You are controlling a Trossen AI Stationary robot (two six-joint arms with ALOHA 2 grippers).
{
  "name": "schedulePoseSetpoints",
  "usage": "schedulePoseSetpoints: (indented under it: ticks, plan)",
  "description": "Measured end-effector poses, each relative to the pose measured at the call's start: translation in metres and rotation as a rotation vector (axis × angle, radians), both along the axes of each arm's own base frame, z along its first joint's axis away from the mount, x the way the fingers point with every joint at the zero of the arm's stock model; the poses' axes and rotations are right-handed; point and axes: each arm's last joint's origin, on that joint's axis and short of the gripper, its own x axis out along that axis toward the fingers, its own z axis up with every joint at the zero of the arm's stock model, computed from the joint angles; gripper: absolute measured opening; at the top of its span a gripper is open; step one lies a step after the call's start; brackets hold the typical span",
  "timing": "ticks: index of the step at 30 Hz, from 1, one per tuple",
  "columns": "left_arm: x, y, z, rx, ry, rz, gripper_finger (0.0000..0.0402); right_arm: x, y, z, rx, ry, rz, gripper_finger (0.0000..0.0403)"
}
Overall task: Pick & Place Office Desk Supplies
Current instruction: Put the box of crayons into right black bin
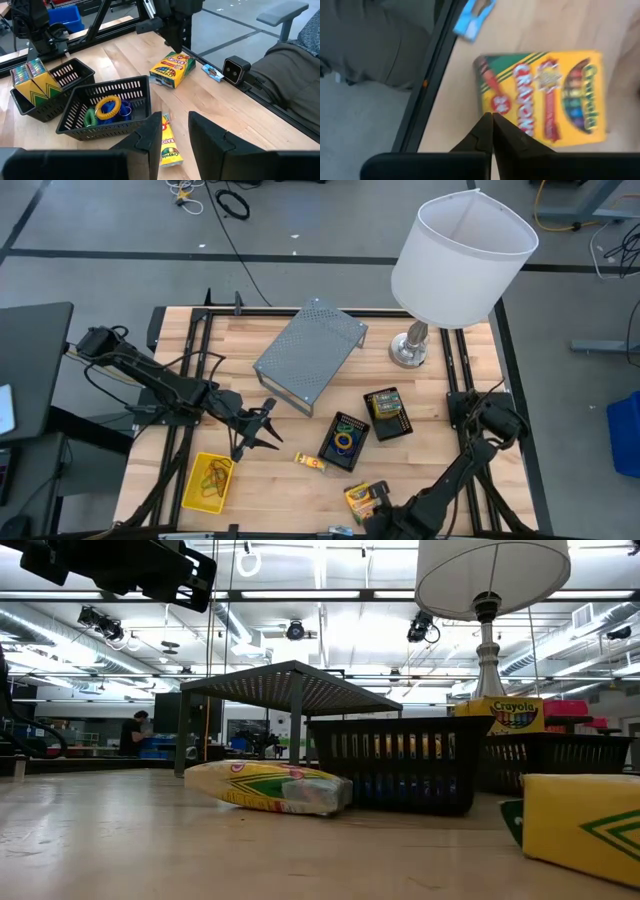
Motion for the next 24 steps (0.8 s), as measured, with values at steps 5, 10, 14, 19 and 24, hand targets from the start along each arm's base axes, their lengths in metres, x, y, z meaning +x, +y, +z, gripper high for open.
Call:
schedulePoseSetpoints:
  ticks: [5,10,14,19,24]
  plan:
    - [0.0,0.0,0.0,0.0,0.0,0.0,0.0103,0.009,-0.006,0.009,-0.014,0.002,-0.025,0.003]
    - [0.0,0.0,0.0,0.0,0.0,0.0,0.0103,0.017,-0.021,0.011,-0.049,0.049,-0.091,0.0056]
    - [0.0,0.0,0.0,0.0,0.0,-0.001,0.0103,0.028,-0.042,0.011,-0.073,0.131,-0.133,0.0107]
    - [0.0,0.0,0.0,0.0,0.0,-0.001,0.0103,0.042,-0.06,0.011,-0.079,0.174,-0.093,0.0191]
    - [0.0,0.0,0.0,0.0,0.0,0.0,0.0103,0.055,-0.072,0.011,0.018,0.234,-0.033,0.0228]
